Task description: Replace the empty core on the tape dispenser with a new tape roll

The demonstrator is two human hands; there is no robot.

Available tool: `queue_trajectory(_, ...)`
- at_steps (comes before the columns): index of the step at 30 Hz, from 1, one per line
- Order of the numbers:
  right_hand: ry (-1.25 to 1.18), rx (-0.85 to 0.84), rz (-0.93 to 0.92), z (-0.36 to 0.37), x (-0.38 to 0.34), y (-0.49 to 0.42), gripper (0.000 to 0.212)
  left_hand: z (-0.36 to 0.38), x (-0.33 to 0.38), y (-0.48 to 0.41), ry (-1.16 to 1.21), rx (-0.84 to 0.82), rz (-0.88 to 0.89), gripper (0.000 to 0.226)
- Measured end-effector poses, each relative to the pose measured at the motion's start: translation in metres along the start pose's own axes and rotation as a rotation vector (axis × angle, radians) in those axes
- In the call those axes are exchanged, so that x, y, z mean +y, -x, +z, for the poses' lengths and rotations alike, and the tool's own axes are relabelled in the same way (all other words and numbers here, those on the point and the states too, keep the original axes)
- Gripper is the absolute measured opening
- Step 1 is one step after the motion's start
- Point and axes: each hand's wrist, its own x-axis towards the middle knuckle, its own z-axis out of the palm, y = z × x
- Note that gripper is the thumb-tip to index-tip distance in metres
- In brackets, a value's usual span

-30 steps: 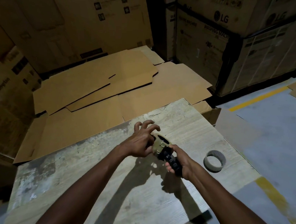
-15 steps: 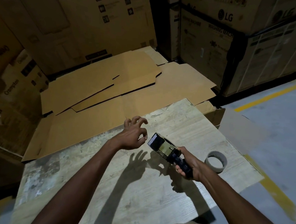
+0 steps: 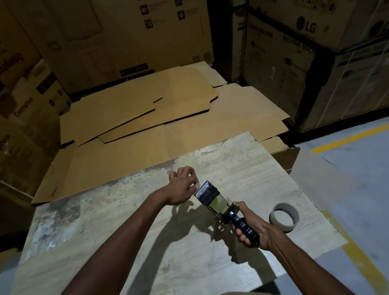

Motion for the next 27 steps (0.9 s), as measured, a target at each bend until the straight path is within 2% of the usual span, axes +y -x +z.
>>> queue_trajectory(5, 0.006, -0.028, 0.019, -0.007, 0.013, -0.010, 0.062, 0.015, -0.002, -0.001, 0.095, -0.070, -0.039, 0.017)
queue_trajectory(9, -0.003, -0.052, 0.022, -0.008, 0.016, -0.009, 0.061, 0.028, 0.000, -0.001, 0.224, -0.080, -0.099, 0.027)
queue_trajectory(13, 0.054, -0.085, -0.011, -0.012, 0.018, -0.010, 0.075, 0.034, 0.000, -0.003, 0.273, -0.060, -0.131, 0.030)
queue_trajectory(17, 0.134, -0.121, -0.142, -0.017, 0.014, -0.005, 0.092, 0.037, -0.001, -0.004, 0.282, -0.050, -0.124, 0.028)
queue_trajectory(19, 0.220, -0.123, -0.194, -0.018, 0.011, 0.000, 0.092, 0.037, 0.000, -0.007, 0.278, -0.046, -0.112, 0.026)
queue_trajectory(27, 0.439, 0.095, -0.260, -0.009, 0.011, 0.006, 0.083, 0.046, 0.006, -0.011, 0.171, 0.056, -0.059, 0.024)
